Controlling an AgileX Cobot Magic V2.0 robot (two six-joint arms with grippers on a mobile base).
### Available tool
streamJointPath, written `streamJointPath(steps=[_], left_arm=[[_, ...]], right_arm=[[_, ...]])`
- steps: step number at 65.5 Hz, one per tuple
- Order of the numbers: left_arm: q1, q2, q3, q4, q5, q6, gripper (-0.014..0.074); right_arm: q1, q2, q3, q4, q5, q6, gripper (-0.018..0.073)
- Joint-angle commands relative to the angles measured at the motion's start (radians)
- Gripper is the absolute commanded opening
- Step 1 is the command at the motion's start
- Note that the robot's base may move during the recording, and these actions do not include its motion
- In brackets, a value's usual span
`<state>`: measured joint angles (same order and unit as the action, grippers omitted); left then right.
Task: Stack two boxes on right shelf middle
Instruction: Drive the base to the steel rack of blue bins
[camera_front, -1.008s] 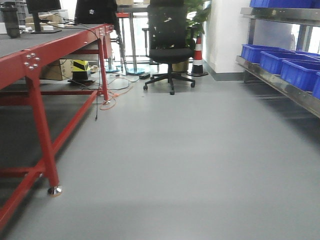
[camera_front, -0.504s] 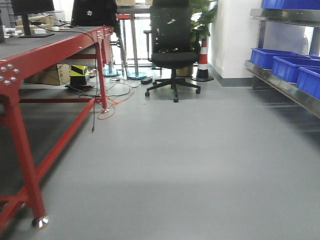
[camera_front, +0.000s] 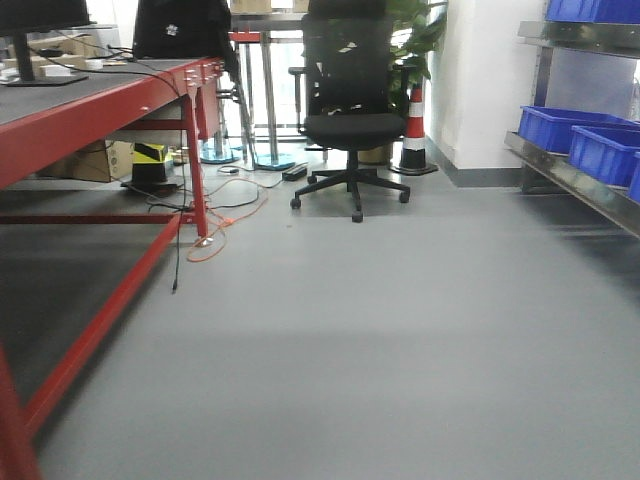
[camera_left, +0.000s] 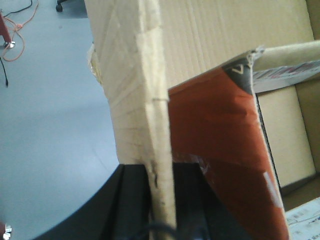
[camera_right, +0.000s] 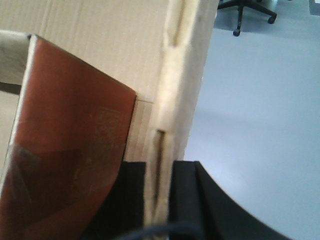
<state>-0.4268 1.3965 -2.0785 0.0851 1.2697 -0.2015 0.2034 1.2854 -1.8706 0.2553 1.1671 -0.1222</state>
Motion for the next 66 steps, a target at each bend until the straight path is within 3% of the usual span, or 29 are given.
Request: streamJointPath(steps=[1, 66], left_arm=[[0.005, -0.013, -0.009, 0.018, -0.049, 0.007, -0.0111], [0.005, -0.013, -0.009, 0.018, -0.049, 0.007, -0.0111]], right_arm=[[0.0, -0.011, -0.013, 0.012, -0.052, -0.022, -0.0162], [0.0, -0.011, -0.013, 0.012, -0.052, -0.022, -0.0162]])
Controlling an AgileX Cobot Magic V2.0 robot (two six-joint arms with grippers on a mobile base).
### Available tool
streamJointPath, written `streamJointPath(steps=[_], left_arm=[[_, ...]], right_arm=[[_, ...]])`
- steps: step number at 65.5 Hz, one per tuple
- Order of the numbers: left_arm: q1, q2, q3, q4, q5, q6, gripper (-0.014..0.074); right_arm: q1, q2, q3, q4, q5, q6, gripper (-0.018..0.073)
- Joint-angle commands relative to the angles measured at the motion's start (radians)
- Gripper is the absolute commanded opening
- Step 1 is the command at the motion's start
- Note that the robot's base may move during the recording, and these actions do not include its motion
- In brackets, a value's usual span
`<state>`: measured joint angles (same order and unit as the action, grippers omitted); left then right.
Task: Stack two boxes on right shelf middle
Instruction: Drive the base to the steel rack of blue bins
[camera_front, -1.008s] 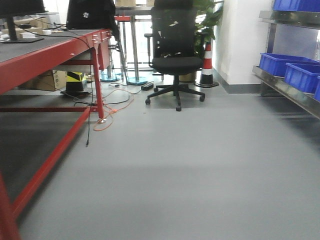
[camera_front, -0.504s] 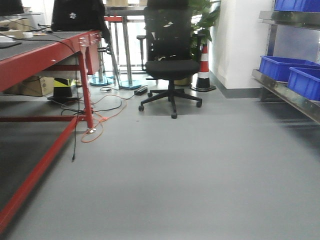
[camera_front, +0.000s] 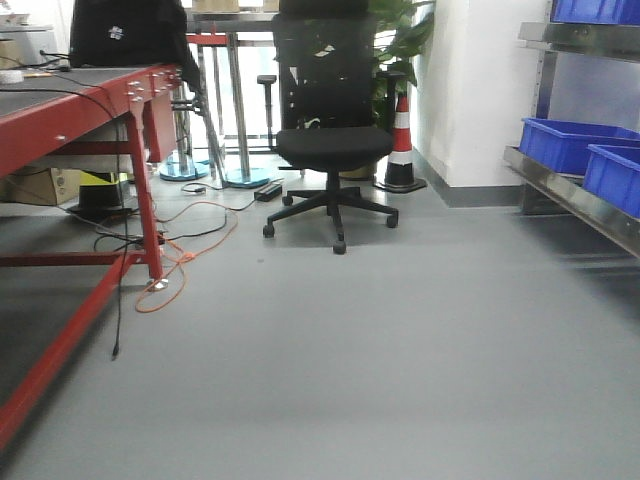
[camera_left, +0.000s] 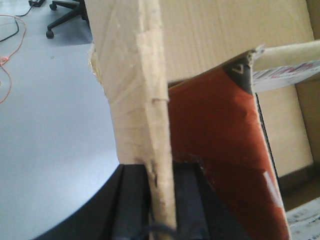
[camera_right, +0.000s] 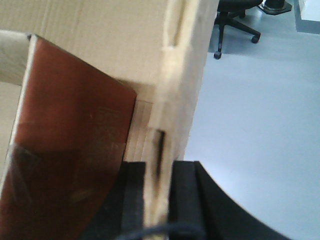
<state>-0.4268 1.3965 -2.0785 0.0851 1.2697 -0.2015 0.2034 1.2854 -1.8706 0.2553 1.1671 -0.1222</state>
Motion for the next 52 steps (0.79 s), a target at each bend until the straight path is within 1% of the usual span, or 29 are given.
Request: streamJointPath(steps=[1, 52], left_arm=[[0.005, -0.013, -0.009, 0.018, -0.049, 0.007, -0.0111], [0.005, -0.013, -0.009, 0.018, -0.049, 0.007, -0.0111]], right_arm=[[0.0, -0.011, -0.013, 0.012, -0.052, -0.022, -0.0162], [0.0, -0.01, -0.013, 0.012, -0.052, -0.022, -0.0162]])
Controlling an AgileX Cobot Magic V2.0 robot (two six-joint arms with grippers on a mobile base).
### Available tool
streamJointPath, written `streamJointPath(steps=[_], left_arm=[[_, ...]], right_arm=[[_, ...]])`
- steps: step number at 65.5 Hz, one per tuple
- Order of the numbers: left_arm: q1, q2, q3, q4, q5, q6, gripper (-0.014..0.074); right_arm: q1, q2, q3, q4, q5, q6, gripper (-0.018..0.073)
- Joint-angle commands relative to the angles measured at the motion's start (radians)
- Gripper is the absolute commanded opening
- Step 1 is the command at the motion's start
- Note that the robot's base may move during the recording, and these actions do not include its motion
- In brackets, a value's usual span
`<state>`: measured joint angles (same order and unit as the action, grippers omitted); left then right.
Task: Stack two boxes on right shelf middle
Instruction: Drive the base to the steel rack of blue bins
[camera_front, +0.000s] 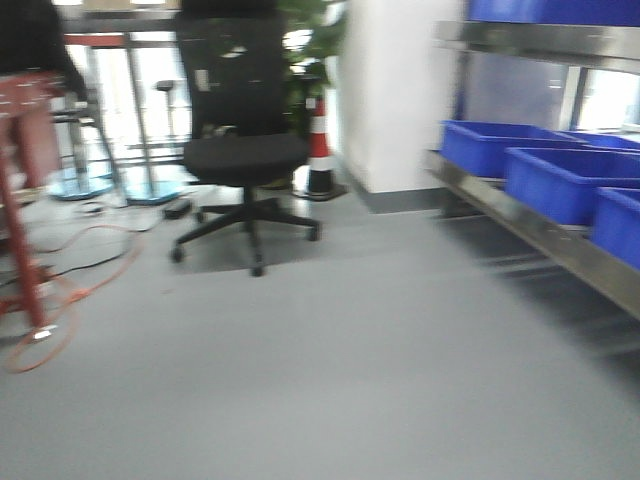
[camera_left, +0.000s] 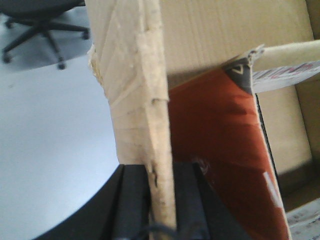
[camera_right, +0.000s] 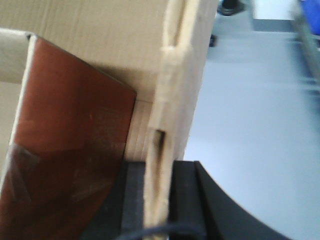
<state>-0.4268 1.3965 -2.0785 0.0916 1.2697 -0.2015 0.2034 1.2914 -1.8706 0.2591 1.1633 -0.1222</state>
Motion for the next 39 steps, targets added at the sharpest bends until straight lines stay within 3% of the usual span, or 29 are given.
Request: streamJointPath(steps=[1, 39], left_arm=[[0.005, -0.013, -0.009, 0.011, -0.049, 0.007, -0.0111], [0.005, -0.013, -0.009, 0.011, -0.049, 0.007, -0.0111]], right_arm=[[0.0, -0.016, -0.013, 0.008, -0.049, -0.022, -0.0162], [0.0, -0.016, -0.013, 0.008, -0.049, -0.022, -0.0162]])
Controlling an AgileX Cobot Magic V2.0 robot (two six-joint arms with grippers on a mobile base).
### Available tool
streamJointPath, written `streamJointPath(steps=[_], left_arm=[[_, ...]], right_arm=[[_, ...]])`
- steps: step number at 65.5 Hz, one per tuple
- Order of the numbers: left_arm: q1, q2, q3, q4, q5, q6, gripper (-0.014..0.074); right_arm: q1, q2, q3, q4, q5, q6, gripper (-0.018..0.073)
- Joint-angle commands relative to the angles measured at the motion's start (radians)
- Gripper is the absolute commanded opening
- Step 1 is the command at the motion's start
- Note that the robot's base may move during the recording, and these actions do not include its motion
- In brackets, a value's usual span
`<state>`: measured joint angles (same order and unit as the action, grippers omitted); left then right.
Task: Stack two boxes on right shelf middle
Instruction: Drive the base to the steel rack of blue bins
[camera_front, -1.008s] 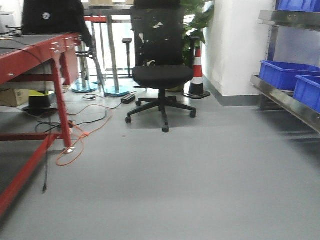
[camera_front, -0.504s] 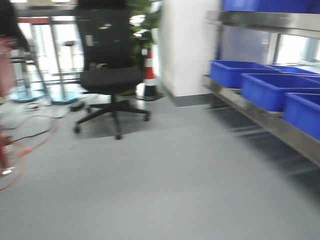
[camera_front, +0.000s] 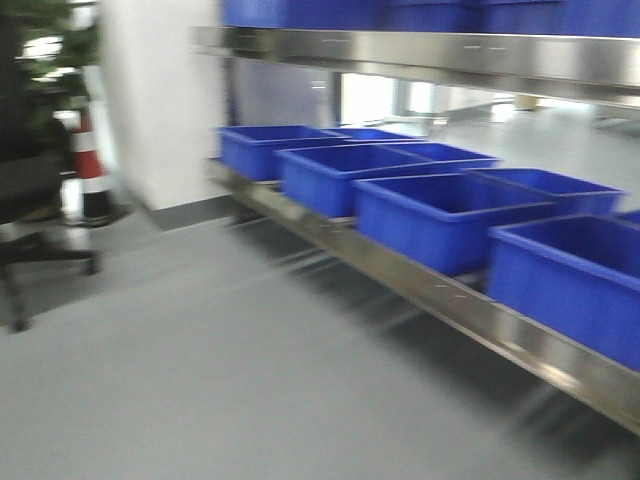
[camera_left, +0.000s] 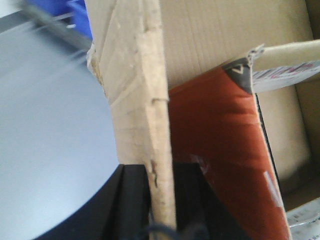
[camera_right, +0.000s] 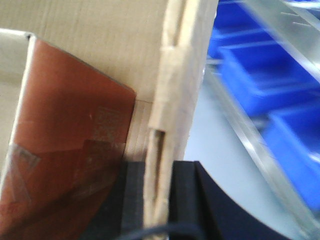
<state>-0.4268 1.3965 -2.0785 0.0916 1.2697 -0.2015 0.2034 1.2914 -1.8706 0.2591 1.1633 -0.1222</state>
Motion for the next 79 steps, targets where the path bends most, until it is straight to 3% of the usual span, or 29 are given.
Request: streamJointPath(steps=[1, 79], left_arm=[[0.005, -0.013, -0.009, 0.011, -0.049, 0.007, -0.0111], [0.005, -0.013, -0.009, 0.013, -0.049, 0.007, -0.0111]], right_arm=[[0.0, -0.016, -0.013, 0.008, -0.049, -0.022, -0.0162], [0.0, -0.016, -0.013, 0.008, -0.049, -0.022, -0.0162]])
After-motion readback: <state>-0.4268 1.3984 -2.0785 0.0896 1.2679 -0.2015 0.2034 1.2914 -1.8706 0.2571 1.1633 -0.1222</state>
